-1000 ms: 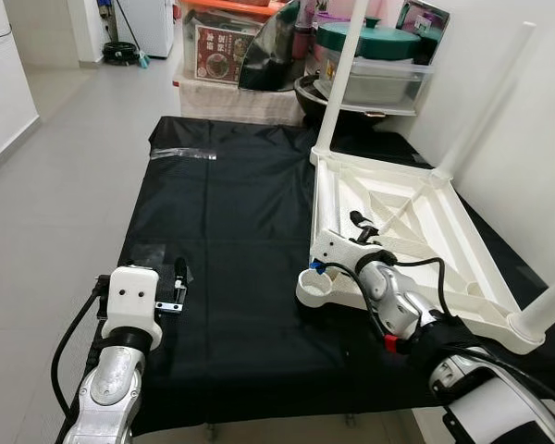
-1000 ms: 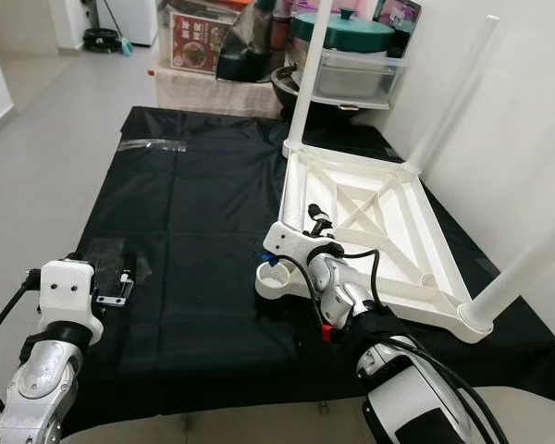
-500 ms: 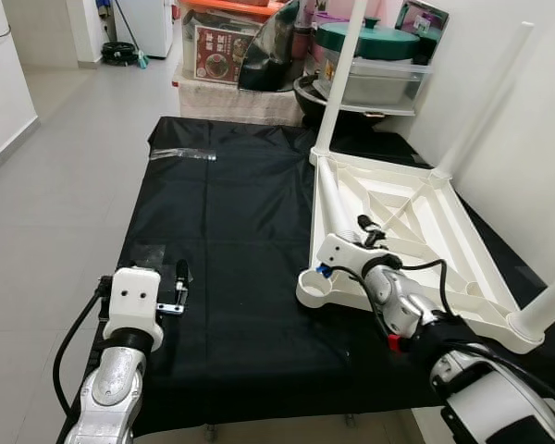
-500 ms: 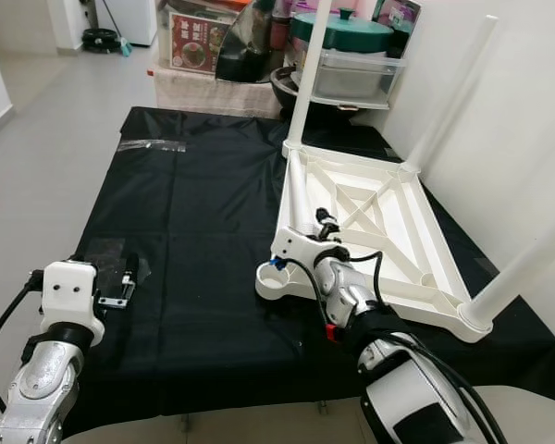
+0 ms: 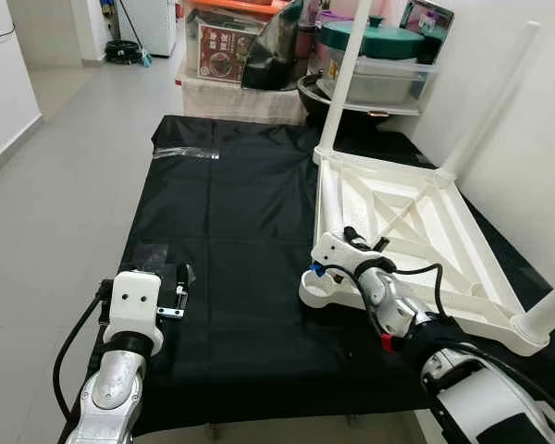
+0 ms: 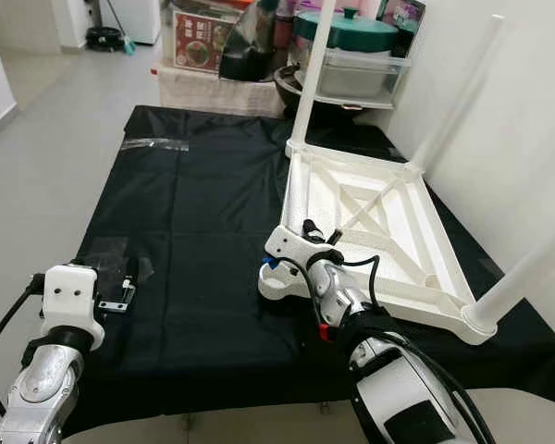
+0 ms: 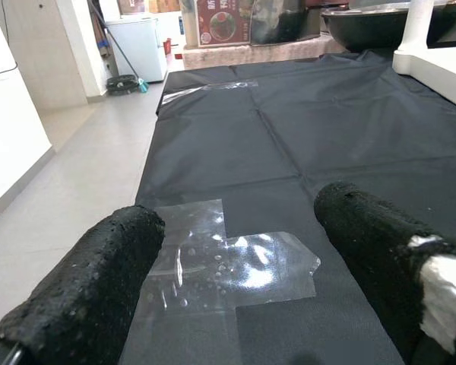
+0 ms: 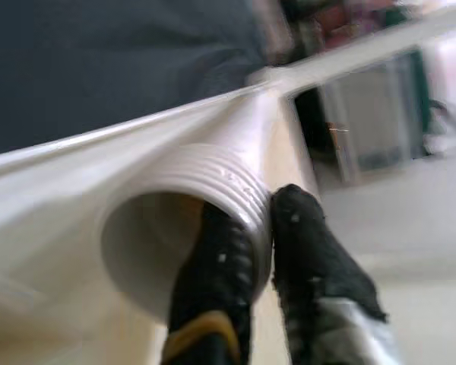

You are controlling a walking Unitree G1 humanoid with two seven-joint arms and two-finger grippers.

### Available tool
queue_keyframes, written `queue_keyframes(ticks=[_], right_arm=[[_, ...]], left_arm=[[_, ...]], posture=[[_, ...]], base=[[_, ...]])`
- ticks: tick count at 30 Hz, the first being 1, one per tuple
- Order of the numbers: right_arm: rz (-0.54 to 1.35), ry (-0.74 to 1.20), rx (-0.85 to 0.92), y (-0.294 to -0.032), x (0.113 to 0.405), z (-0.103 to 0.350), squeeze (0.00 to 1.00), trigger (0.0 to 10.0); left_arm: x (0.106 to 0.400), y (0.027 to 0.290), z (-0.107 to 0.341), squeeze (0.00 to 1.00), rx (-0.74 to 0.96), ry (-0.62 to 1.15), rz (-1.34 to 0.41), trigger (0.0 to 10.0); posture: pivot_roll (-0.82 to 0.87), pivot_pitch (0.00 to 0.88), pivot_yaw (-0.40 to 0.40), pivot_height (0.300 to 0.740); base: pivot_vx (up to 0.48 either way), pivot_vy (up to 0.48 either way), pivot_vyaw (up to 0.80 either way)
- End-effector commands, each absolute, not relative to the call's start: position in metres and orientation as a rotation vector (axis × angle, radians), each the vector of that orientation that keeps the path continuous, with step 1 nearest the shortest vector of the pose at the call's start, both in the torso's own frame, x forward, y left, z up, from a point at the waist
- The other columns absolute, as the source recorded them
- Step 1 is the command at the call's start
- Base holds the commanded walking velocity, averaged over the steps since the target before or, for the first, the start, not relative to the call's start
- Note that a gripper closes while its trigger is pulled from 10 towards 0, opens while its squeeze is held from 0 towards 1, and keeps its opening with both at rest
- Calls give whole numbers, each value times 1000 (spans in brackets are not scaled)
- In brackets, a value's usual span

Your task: Building children table

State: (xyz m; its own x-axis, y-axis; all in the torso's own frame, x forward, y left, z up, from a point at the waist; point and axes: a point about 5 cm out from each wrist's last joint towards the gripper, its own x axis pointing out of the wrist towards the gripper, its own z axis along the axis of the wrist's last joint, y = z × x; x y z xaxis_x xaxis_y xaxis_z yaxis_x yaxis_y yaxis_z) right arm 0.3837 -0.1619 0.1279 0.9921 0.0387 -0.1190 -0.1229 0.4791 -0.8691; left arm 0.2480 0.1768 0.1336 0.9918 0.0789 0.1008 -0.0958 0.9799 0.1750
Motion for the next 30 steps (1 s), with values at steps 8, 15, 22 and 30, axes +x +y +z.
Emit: queue_keyframes(ticks=[8,15,22,30], right_arm=[[11,48,-954,-171,386,137,0,0],[37,-11,-604,-174,385,150,0,0],[108,-102,-484,-202,377,175,0,0],[144,-176,-483,-231,368,198,0,0]], left_arm=[[249,174,130,0,198,-73,84,10000],[249,175,130,0,197,-74,86,10000],[250,177,130,0,153,-71,92,10000],[251,177,131,0,136,-71,86,10000]], posture=[[96,0,-151,740],[92,0,-150,740],[75,0,-141,740],[59,0,-128,740]], base=[[0,0,0],[0,0,0],[0,0,0],[0,0,0]])
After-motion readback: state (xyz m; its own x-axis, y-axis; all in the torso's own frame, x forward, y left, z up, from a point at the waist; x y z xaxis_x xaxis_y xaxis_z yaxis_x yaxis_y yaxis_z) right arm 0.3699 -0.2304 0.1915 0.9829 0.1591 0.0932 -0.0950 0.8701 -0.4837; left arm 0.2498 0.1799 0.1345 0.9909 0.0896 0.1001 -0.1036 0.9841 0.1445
